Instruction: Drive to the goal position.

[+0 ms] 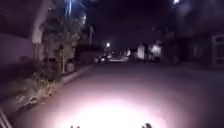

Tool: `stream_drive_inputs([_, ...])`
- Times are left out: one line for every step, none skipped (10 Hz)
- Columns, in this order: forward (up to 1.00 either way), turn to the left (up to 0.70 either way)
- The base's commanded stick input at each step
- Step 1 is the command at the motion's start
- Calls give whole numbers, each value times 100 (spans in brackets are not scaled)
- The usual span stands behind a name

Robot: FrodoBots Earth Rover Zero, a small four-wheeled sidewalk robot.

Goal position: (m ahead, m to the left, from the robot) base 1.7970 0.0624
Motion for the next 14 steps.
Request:
stream_drive_inputs([50, 0])
stream_drive_inputs([50, 0])
stream_drive_inputs([50, 0])
stream_drive_inputs([50, 0])
stream_drive_inputs([50, 0])
stream_drive_inputs([50, -50])
stream_drive_inputs([50, -50])
stream_drive_inputs([50, -50])
stream_drive_inputs([50, -50])
stream_drive_inputs([50, -46])
stream_drive_inputs([50, -21])
stream_drive_inputs([50, 0])
stream_drive_inputs([50, 0])
stream_drive_inputs([50, 0])
